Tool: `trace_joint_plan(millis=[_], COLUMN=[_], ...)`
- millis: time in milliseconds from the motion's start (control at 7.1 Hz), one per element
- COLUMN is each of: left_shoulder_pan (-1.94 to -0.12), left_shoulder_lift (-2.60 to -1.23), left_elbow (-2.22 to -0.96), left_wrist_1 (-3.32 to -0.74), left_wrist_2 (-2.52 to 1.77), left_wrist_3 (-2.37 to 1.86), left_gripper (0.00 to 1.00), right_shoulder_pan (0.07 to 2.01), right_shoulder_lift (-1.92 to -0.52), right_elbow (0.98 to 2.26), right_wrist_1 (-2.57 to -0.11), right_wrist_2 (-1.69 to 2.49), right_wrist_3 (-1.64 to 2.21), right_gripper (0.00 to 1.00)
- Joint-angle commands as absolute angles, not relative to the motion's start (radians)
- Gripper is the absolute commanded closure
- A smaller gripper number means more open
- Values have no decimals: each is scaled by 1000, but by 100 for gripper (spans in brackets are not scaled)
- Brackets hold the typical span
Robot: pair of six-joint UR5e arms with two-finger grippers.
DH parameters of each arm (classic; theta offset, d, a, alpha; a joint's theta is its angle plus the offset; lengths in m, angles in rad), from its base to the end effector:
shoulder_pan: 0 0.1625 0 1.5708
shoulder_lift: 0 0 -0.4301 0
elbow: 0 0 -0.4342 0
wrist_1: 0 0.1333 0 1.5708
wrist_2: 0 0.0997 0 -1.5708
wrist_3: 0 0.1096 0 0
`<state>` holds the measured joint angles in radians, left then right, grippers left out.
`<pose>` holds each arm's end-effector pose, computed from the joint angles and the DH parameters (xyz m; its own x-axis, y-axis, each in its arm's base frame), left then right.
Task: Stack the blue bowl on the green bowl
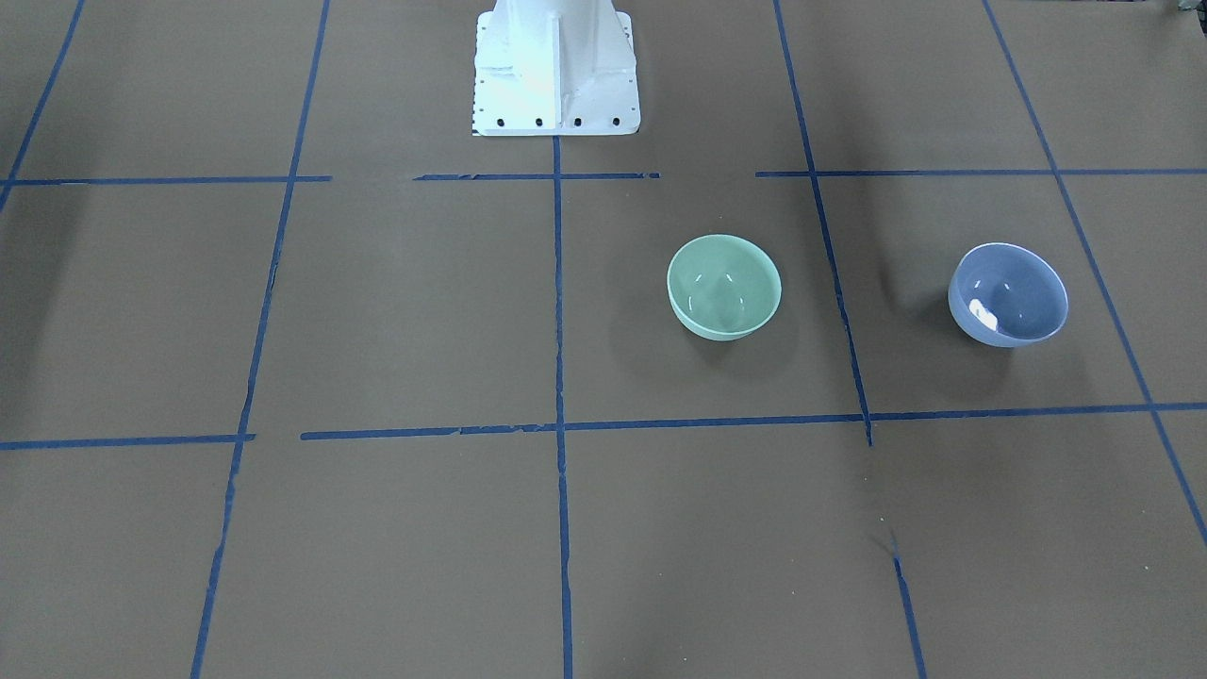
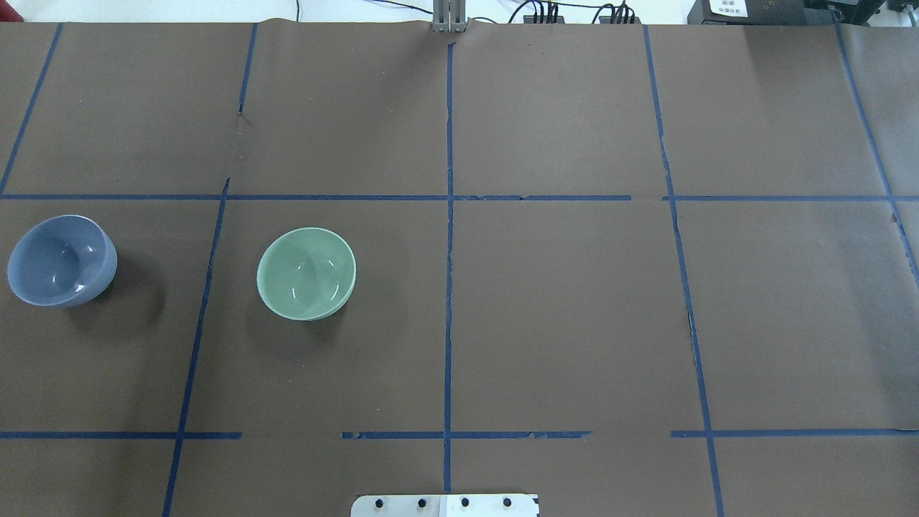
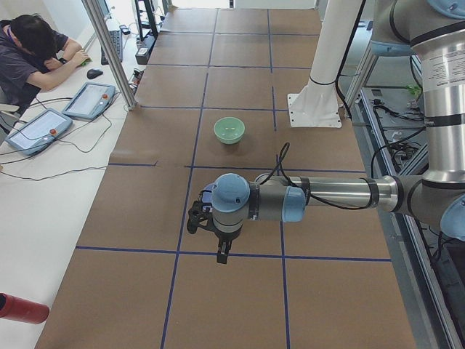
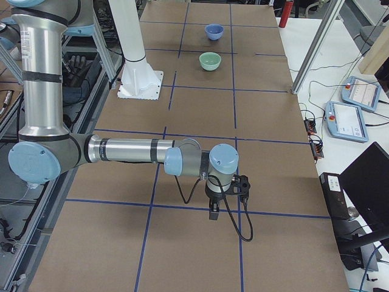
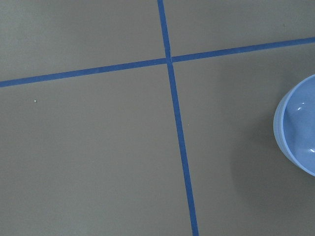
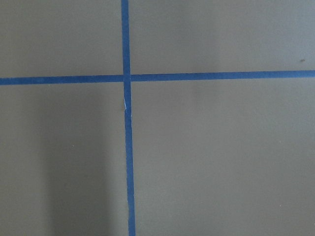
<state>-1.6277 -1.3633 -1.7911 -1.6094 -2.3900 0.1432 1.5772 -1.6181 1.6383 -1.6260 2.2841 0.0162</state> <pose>-0.0787 -0.4452 0.6474 0.6849 0.1410 -0.7148 -0.0414 0.9870 0.1550 0.0649 -0.5101 0.6697 0.7558 0.0439 0.6533 -0.0186 0.9988 -0.0456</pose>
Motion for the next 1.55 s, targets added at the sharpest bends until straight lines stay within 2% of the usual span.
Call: trace_joint_plan(millis=[0, 282, 563, 986, 1408], left_shoulder_pan=[-1626, -1589, -1443, -1246, -1106], left_shoulder_lift=[-1396, -1414, -1414, -1416, -1434], left_elbow=[-1792, -1773, -1753, -1633, -1623], left_wrist_1=[-1612, -1662, -1867, -2193, -2244], left_wrist_2=[-2388, -2391, -2367, -2270, -2190], left_wrist_3=[144, 138, -221, -591, -786], left_gripper=[0, 0, 0, 0, 0], right_shoulder_pan=[1578, 1577, 1577, 1577, 1577], right_shoulder_lift=[-1618, -1618, -1618, -1618, -1618], right_elbow=[1638, 1638, 1638, 1638, 1638], right_wrist_1=[-1626, -1626, -1626, -1626, -1626], right_wrist_2=[2284, 2284, 2284, 2284, 2284], right_wrist_3=[15, 15, 17, 17, 15], right_gripper=[0, 0, 0, 0, 0])
